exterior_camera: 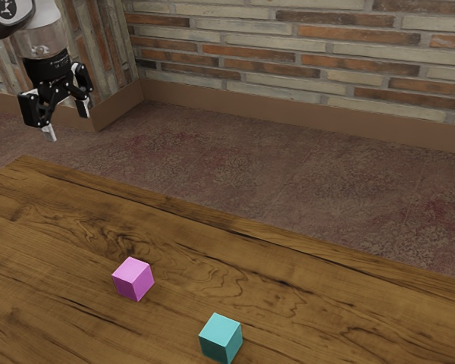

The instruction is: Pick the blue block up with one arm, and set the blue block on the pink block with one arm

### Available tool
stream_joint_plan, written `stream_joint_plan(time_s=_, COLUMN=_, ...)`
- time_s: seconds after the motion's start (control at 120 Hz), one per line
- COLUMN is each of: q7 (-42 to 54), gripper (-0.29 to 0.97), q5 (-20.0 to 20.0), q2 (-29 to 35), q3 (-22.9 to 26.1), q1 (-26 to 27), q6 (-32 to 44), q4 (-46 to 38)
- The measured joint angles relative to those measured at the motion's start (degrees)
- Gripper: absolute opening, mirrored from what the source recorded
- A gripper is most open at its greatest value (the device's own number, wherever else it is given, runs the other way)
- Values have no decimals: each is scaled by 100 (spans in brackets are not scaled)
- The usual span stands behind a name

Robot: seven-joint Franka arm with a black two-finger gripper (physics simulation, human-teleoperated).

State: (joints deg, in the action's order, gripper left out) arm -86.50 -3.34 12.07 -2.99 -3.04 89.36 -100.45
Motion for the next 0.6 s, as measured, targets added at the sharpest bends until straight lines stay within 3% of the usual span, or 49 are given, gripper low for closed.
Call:
stream_joint_plan(time_s=0.258, q7=-57, gripper=68, q5=-124, q2=4, q3=-8, q1=-26, q6=363, q4=-183)
stream_joint_plan(time_s=0.358, q7=-79, gripper=68, q5=-88, q2=36, q3=21, q1=316, q6=577, q4=-540)
stream_joint_plan(time_s=0.442, q7=-36, gripper=68, q5=115, q2=-220, q3=60, q1=847, q6=679, q4=-770)
stream_joint_plan(time_s=0.6, q7=975, gripper=67, q5=501, q2=-936, q3=70, q1=987, q6=882, q4=-846)
